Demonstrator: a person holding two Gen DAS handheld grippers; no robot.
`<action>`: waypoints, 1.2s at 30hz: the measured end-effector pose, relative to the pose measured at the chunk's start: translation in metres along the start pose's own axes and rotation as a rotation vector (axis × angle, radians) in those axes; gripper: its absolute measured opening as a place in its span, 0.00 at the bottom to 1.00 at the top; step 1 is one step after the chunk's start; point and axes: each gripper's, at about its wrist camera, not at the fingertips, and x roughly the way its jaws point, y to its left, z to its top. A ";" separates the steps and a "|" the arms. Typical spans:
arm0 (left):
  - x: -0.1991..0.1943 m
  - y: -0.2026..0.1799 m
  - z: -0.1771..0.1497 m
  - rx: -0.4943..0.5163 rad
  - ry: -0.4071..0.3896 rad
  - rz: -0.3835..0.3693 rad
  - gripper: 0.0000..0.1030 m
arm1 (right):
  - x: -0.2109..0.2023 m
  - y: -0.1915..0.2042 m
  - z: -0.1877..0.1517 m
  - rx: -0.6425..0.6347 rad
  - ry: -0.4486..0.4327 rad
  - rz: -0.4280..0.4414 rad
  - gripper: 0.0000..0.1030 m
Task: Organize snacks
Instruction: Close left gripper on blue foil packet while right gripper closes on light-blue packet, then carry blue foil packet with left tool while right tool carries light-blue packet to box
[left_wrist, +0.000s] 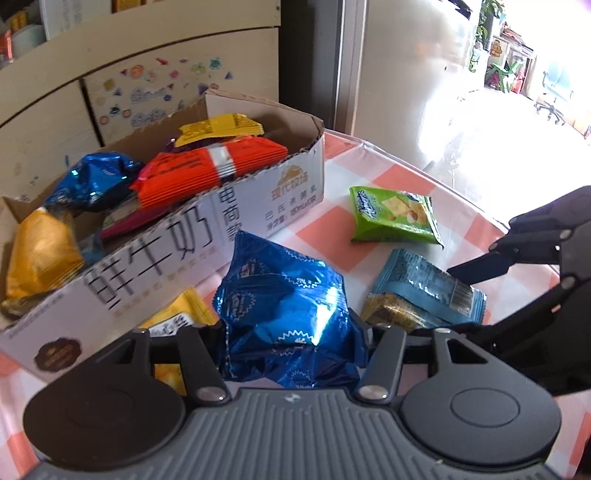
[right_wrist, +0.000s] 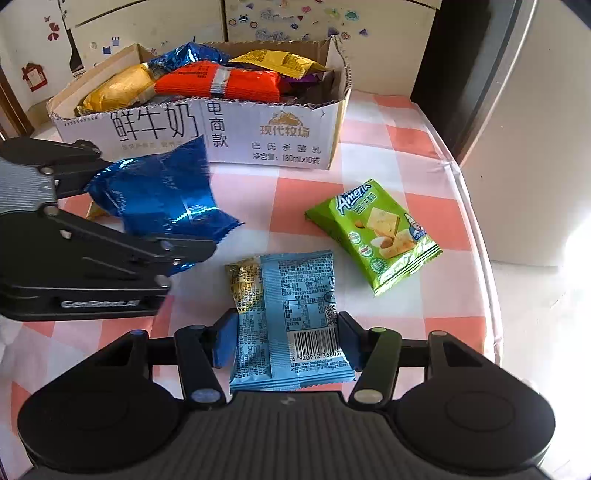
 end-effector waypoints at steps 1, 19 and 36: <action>-0.004 0.000 -0.002 -0.002 -0.003 0.003 0.55 | 0.000 0.002 0.000 -0.006 0.000 -0.001 0.61; -0.068 0.007 -0.021 -0.036 -0.127 0.051 0.55 | -0.037 0.021 0.000 -0.026 -0.089 -0.050 0.61; -0.117 0.047 -0.020 -0.166 -0.256 0.148 0.55 | -0.082 0.041 0.045 -0.067 -0.299 -0.035 0.61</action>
